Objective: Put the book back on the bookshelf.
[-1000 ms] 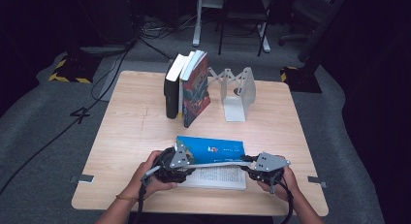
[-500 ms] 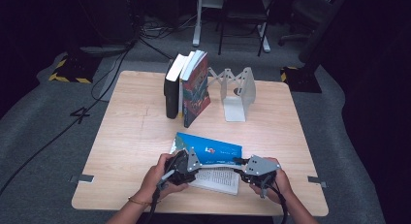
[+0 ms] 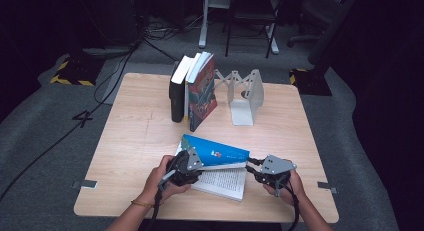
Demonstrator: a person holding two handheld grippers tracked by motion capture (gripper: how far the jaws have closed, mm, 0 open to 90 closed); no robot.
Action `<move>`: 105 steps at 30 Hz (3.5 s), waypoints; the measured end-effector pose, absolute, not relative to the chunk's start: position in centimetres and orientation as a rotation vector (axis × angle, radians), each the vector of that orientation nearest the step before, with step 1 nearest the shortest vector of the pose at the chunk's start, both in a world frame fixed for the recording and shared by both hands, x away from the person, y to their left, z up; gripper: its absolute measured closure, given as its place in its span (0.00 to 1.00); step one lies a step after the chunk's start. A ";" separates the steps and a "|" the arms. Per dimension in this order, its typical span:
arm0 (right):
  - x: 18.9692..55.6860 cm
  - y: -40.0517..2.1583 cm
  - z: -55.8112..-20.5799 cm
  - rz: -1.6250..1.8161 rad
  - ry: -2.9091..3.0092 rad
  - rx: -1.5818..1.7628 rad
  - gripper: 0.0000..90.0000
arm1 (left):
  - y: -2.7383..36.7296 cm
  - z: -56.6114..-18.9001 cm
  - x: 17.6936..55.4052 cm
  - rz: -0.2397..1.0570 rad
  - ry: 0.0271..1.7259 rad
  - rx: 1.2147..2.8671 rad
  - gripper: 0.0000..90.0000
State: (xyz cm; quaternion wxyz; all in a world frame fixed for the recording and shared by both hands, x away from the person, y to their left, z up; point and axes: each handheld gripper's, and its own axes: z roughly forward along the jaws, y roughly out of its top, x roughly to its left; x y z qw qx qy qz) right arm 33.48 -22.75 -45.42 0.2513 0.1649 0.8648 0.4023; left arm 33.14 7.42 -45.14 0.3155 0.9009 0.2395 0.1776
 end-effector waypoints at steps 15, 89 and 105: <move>33.1 -22.1 -45.2 1.082 2.360 0.458 0.79 | 4.2 -45.9 32.9 0.529 0.591 2.406 0.59; 35.3 -21.9 -46.0 1.446 2.417 0.648 0.63 | 10.6 -41.3 31.4 0.332 0.641 2.244 0.84; 34.3 -22.4 -41.6 1.588 2.245 0.590 0.63 | 9.9 -40.7 32.0 0.209 0.511 2.093 0.88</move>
